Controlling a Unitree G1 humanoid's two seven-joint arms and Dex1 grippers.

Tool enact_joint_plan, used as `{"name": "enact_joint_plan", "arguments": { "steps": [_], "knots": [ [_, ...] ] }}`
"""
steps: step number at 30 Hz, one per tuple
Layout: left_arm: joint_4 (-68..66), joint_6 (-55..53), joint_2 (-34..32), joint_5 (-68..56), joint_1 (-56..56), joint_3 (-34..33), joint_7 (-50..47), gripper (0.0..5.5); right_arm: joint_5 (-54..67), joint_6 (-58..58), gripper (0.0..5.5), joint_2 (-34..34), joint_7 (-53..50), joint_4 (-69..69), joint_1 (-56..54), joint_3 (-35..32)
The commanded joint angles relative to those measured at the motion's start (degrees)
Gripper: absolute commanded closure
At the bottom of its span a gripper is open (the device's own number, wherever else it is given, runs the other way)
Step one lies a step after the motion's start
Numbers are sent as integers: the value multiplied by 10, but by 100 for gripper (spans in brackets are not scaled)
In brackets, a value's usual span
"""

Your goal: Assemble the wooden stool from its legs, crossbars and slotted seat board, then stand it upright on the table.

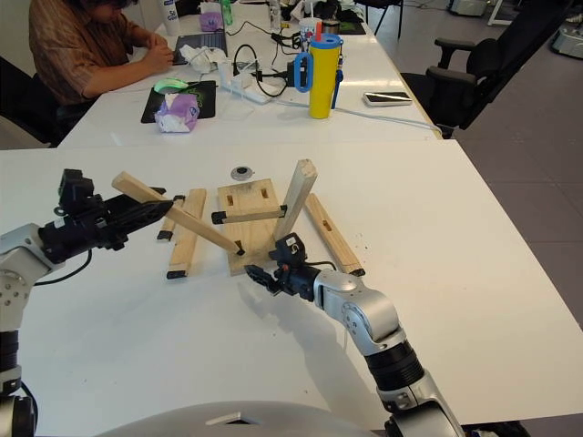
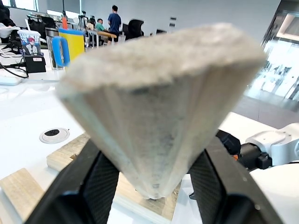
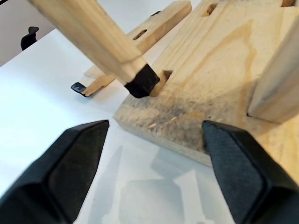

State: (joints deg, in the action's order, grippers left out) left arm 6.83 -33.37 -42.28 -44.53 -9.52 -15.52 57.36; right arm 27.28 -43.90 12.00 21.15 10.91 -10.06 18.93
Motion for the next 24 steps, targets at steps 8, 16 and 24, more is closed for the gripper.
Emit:
{"name": "enact_joint_plan", "arguments": {
  "steps": [8,16,24],
  "knots": [
    [-71,37,-64,85,-75,61,85,343,-25,-27,180,-4,12,-17,14,17],
    [-123,53,-107,171,-173,167,180,343,-45,-46,180,-6,13,-36,13,32],
    [-165,69,-82,219,-234,240,222,343,-57,-49,180,-21,16,-54,5,36]
  ]
}}
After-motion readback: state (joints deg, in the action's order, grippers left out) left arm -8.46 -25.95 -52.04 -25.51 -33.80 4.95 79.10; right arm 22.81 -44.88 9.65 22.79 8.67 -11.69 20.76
